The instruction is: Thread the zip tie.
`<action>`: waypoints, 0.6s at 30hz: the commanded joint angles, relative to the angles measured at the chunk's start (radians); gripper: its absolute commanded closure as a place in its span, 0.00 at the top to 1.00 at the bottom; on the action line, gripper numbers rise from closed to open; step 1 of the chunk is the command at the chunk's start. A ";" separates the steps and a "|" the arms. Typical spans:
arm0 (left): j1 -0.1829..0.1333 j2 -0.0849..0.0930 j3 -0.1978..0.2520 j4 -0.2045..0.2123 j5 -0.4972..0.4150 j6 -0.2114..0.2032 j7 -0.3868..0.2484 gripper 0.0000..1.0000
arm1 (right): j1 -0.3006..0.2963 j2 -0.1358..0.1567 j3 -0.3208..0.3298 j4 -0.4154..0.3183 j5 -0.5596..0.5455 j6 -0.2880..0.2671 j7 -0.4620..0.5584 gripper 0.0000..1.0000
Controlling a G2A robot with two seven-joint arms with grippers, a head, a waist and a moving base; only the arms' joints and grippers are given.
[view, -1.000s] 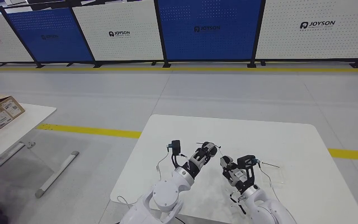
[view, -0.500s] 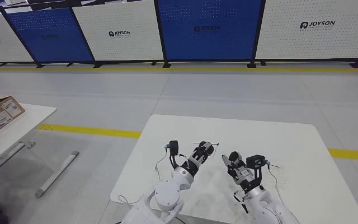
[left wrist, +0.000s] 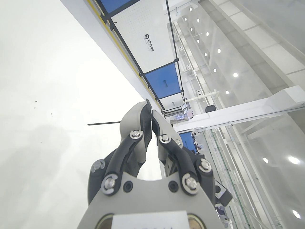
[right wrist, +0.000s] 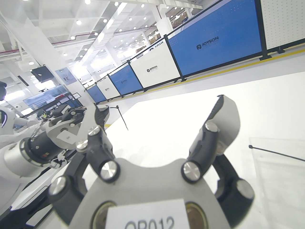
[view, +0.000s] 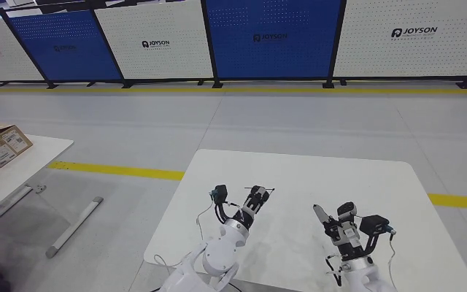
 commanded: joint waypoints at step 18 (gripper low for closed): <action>0.022 0.001 -0.026 0.009 0.077 0.001 0.080 0.00 | -0.042 0.008 0.133 -0.054 0.118 0.057 -0.024 1.00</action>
